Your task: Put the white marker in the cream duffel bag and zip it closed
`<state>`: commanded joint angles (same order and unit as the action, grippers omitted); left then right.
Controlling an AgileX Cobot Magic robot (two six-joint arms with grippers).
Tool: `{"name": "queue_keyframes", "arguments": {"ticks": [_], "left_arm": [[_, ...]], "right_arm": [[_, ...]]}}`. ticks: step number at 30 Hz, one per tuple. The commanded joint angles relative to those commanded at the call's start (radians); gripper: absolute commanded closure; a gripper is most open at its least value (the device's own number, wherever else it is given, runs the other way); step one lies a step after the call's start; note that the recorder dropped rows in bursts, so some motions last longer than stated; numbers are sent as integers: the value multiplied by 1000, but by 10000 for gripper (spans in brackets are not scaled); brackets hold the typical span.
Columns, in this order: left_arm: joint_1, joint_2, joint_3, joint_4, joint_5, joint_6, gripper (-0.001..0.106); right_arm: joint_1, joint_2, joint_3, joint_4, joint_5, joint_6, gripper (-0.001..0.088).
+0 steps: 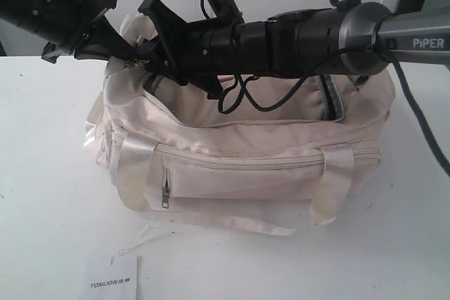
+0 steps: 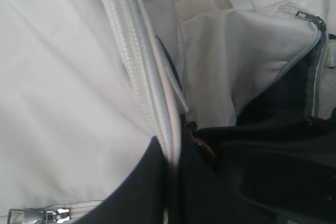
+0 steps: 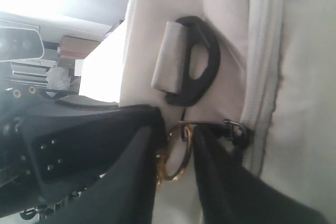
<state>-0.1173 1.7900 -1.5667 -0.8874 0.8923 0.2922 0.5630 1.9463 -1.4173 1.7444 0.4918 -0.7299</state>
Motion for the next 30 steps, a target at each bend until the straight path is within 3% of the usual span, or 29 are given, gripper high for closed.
{"name": "queue_keyframes", "arguments": {"ticks": [4, 8, 19, 23, 30], "left_arm": [[0, 0, 0, 0, 0, 0, 1053], [0, 0, 0, 0, 0, 0, 1053], [0, 0, 0, 0, 0, 0, 1053], [0, 0, 0, 0, 0, 0, 1053], [0, 0, 0, 0, -2, 0, 1053]], "right_arm": [[0, 0, 0, 0, 0, 0, 696], [0, 0, 0, 0, 0, 0, 868], [0, 0, 0, -4, -4, 34, 868], [0, 0, 0, -169, -36, 204, 868], [0, 0, 0, -168, -18, 206, 868]]}}
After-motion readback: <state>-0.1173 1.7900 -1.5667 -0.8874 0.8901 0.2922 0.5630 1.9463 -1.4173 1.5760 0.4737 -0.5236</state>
